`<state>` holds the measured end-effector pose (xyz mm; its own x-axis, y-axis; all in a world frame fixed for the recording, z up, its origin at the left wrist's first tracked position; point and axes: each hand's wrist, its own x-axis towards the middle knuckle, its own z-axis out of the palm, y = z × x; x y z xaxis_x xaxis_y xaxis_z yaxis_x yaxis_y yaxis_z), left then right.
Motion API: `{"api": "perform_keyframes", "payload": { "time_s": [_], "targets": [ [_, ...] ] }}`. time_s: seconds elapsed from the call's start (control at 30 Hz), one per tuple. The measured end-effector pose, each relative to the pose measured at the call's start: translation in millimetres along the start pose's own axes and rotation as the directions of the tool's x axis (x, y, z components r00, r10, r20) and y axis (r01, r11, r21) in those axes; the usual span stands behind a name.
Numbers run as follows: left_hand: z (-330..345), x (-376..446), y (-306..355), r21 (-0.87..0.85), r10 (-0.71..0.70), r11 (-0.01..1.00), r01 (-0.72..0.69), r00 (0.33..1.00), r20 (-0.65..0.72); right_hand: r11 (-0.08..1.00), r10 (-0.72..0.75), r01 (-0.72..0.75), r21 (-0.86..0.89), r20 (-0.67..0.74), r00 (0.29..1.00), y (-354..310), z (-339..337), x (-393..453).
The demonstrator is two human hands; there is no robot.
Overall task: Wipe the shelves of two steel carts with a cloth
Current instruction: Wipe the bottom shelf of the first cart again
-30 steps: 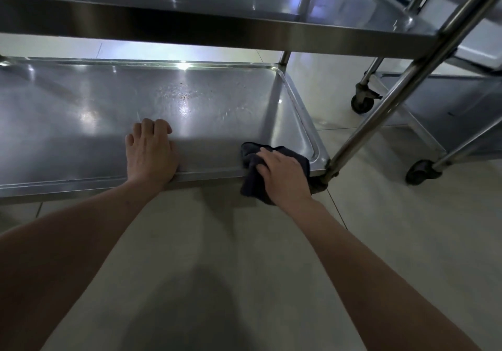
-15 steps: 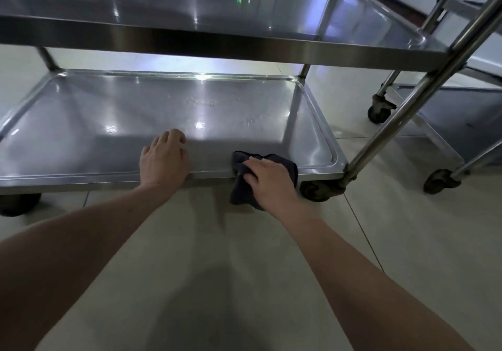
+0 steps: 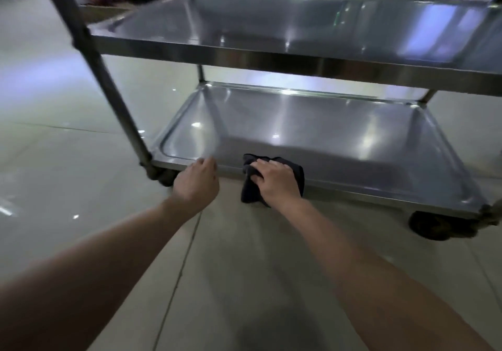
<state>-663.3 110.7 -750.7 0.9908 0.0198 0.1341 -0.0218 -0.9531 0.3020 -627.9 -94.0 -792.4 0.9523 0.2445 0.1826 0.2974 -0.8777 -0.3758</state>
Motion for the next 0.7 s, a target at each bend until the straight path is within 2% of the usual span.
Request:
{"api": "perform_keyframes", "payload": {
  "time_s": [0.2,0.33,0.5,0.6,0.7],
  "targets": [
    [-35.4,-12.1,-68.8,-0.008,-0.174,0.984,0.175,0.98,0.097,0.999,-0.03,0.03,0.034,0.015,0.999,-66.2,39.8,33.4],
    [-46.4,-21.3,-99.2,0.07,-0.162,0.986,0.154,0.979,0.125,0.996,-0.085,0.085,-0.001,0.033,0.996,-106.7,65.5,55.1],
    [-54.5,-33.2,-127.7,0.064,-0.191,0.981,0.184,0.971,0.144,0.983,-0.182,0.183,-0.005,0.054,0.982,-157.1,89.5,75.2],
    [-60.9,-40.4,-148.1,0.099,-0.209,0.976,0.195,0.964,0.162,0.958,-0.285,0.285,0.024,0.014,0.958,-174.4,104.7,80.2],
    [-74.6,-39.5,-168.0,0.11,-0.282,0.957,0.267,0.945,0.166,0.951,-0.306,0.308,0.029,-0.066,0.95,-177.1,115.5,80.2]
  ]
}}
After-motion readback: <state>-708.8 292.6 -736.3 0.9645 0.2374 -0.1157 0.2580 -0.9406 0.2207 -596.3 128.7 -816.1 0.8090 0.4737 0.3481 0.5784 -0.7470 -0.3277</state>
